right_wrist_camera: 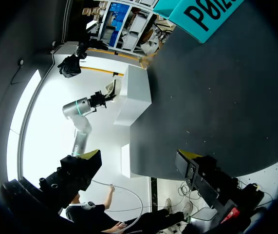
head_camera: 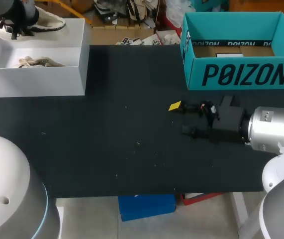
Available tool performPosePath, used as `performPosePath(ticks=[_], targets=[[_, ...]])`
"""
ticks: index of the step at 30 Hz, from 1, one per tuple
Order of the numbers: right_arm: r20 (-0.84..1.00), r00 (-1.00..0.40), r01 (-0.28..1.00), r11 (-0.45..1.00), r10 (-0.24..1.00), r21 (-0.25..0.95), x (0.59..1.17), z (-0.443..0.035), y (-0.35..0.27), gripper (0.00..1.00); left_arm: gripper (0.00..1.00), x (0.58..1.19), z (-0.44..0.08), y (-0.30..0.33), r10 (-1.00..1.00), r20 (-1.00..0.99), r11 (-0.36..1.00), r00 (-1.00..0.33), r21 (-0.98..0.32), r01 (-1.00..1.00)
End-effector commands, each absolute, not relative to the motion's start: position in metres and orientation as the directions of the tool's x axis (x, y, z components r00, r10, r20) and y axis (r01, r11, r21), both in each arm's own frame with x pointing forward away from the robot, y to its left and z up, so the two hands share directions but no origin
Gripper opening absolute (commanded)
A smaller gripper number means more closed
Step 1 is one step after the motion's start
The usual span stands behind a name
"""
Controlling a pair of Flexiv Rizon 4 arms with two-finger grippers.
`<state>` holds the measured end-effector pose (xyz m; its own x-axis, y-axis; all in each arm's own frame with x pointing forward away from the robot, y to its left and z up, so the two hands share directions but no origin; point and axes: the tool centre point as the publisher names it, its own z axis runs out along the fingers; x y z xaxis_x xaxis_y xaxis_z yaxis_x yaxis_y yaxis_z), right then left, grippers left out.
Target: Take the shoe out of the shoebox, open the shoe tongue, remove and reinsert the insole, then place the shoe into the shoebox
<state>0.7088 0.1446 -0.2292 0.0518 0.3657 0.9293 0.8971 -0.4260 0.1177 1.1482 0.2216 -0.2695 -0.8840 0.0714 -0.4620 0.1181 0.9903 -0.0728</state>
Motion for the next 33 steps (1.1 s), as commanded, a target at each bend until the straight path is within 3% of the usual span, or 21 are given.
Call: performPosePath(ticks=[1, 33], targets=[[0.928, 0.054, 0.897, -0.427, 0.368, 0.117, 0.709, -0.228, 0.145, 1.00, 0.00, 1.149, -0.276, 0.223, 0.062, -0.463, 0.994, -0.884, -0.055, 0.098], [0.928, 0.054, 0.897, -0.427, 0.368, 0.117, 0.709, -0.228, 0.145, 1.00, 0.00, 1.197, -0.371, 0.230, 0.005, -0.321, 0.996, -0.947, -0.080, 0.032]])
